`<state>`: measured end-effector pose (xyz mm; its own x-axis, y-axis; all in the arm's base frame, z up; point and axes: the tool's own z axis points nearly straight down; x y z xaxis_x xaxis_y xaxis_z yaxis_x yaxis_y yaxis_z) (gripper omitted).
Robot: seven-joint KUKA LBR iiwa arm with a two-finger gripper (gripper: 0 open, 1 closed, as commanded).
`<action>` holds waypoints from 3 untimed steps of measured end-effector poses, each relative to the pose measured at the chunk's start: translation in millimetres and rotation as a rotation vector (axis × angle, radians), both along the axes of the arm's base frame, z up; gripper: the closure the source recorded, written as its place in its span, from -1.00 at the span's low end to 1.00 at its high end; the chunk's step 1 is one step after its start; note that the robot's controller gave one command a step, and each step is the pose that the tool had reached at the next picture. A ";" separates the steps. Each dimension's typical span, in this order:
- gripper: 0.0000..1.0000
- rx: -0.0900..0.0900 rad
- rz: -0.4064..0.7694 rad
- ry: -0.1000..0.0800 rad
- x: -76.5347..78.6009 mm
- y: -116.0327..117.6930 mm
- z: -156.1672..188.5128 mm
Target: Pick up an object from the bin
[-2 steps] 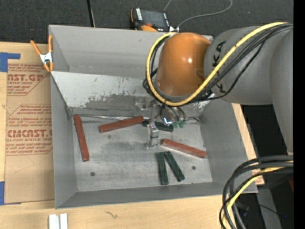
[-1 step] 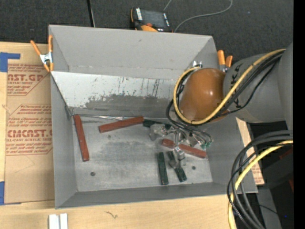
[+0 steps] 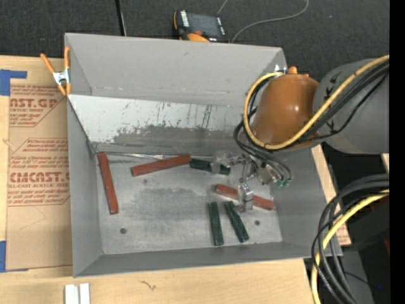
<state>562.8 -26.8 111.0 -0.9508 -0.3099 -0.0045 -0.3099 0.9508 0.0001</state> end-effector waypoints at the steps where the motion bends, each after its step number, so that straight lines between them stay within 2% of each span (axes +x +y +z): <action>1: -1.00 -0.002 0.408 0.001 -15.7 -27.5 -41.3; 2: -1.00 -0.005 0.496 0.001 -32.2 -92.8 3.3; 3: -1.00 0.000 0.344 0.000 -16.7 -71.4 -41.1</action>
Offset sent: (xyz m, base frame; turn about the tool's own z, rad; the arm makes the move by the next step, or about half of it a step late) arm -0.0161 -0.0281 -0.0410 -0.4082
